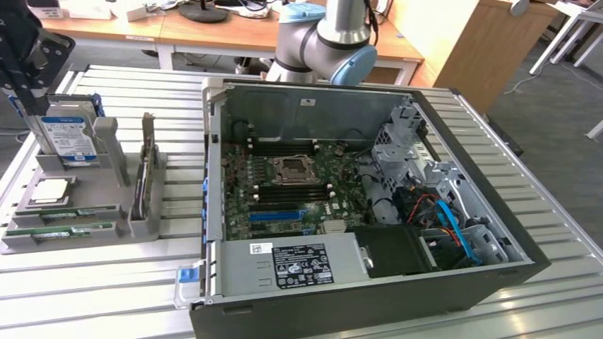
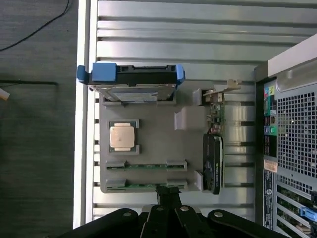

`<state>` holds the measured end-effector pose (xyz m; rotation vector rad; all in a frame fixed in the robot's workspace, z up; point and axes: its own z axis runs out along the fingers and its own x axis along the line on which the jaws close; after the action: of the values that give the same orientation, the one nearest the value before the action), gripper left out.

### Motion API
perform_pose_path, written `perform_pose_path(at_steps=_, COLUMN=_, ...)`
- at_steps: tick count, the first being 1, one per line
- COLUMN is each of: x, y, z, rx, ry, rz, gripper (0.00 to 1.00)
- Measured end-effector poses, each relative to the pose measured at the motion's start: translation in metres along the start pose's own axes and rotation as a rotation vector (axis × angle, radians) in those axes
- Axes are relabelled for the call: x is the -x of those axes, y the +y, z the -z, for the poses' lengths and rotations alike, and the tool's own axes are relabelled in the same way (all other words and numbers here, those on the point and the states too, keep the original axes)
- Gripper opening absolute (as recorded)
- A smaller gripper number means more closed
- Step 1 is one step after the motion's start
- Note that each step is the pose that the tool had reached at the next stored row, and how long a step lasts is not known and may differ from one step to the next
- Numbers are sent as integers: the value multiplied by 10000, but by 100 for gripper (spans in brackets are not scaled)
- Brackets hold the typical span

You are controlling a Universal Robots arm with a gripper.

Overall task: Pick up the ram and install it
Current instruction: 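Pick up the ram and move it above insertion slot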

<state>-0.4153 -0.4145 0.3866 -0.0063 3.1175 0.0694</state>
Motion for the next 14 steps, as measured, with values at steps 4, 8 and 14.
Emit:
perform_pose_path(at_steps=4, x=0, y=0, z=-2, rx=14, ry=31, rz=701, gripper=11)
perform_pose_path(at_steps=8, x=0, y=0, z=-3, rx=23, ry=64, rz=1434, gripper=11)
perform_pose_path(at_steps=14, x=0, y=0, z=-5, rx=46, ry=112, rz=2524, gripper=11)
